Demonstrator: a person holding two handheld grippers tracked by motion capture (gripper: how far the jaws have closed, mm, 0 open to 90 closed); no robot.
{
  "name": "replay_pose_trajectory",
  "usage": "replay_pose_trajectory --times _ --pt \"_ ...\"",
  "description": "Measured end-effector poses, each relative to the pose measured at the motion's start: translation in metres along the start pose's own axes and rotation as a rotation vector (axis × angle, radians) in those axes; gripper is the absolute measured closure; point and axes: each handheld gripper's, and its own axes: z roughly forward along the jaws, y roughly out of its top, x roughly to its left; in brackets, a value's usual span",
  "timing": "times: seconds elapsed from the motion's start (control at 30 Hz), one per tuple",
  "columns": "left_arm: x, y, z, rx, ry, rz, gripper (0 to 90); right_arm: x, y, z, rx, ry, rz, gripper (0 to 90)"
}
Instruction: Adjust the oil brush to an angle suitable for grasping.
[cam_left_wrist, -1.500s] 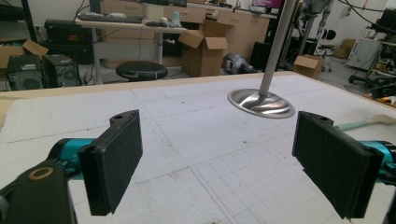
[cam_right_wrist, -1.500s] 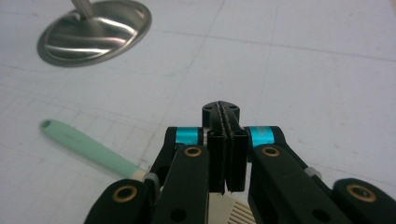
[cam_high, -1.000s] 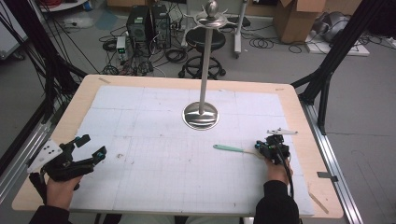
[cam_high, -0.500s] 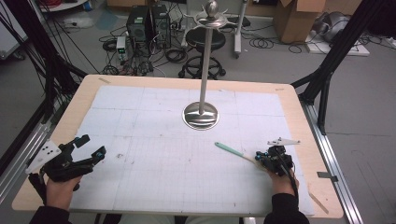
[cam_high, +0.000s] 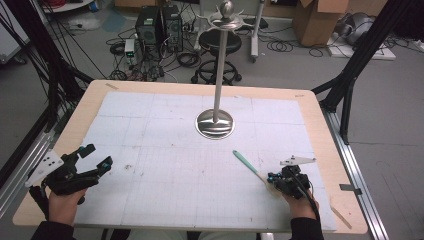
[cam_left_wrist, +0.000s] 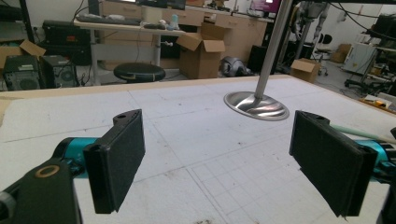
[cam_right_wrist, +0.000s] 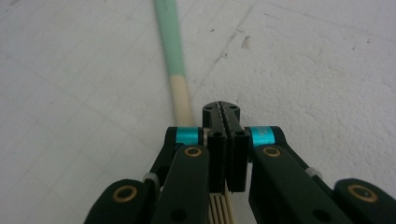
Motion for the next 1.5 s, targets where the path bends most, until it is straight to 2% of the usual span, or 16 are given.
replay_pose_trajectory --times 0.1,0.13,0.17,0.23,0.27,0.3,0.37,0.4,0.43,0.47,0.5,0.53,0.67,0.77,0.83,1.5 --pt "0.000 0.000 0.000 -0.001 -0.004 0.001 18.5 0.001 0.002 -0.005 -0.043 0.030 0.019 88.9" --pt "0.000 0.000 0.001 -0.002 -0.010 0.001 18.6 0.006 0.006 -0.014 -0.119 0.048 0.014 88.7" --pt "0.000 0.000 0.001 -0.002 -0.010 0.001 18.6 0.006 0.006 -0.014 -0.119 0.048 0.014 88.7" --pt "0.000 0.000 0.001 -0.007 -0.013 -0.007 18.5 0.014 0.010 -0.025 -0.191 0.051 -0.004 84.2" --pt "-0.001 0.000 0.002 -0.008 -0.017 -0.006 18.5 0.022 0.012 -0.036 -0.266 0.046 -0.022 78.6" --pt "-0.001 0.000 0.002 -0.008 -0.017 -0.006 18.5 0.022 0.012 -0.036 -0.266 0.046 -0.022 78.6" --pt "-0.002 0.001 0.002 -0.007 -0.024 0.001 18.5 0.029 0.010 -0.050 -0.390 0.025 -0.013 64.4" --pt "-0.002 0.001 0.002 -0.007 -0.024 0.001 18.5 0.029 0.010 -0.050 -0.390 0.025 -0.013 64.4" --pt "-0.002 0.000 0.002 -0.011 -0.024 -0.002 18.5 0.030 0.008 -0.054 -0.424 0.017 -0.006 57.6" --pt "-0.001 0.000 0.002 -0.011 -0.025 -0.005 18.5 0.033 0.006 -0.061 -0.480 -0.005 0.003 43.4" --pt "-0.001 0.000 0.002 -0.011 -0.025 -0.005 18.5 0.033 0.006 -0.061 -0.480 -0.005 0.003 43.4" --pt "0.000 0.000 0.002 -0.011 -0.028 -0.009 18.5 0.036 0.003 -0.069 -0.536 -0.020 -0.010 34.1" --pt "-0.001 0.000 0.003 -0.007 -0.037 -0.004 18.5 0.040 -0.007 -0.080 -0.603 -0.067 -0.026 23.6" --pt "-0.001 0.000 0.004 -0.008 -0.041 -0.002 18.5 0.038 -0.009 -0.083 -0.600 -0.076 -0.029 17.7" --pt "-0.001 0.000 0.005 -0.010 -0.045 0.001 18.5 0.035 -0.013 -0.086 -0.614 -0.095 -0.059 15.7" --pt "-0.003 0.000 0.008 -0.006 -0.052 0.007 18.5 0.028 -0.016 -0.085 -0.555 -0.078 -0.053 16.0"
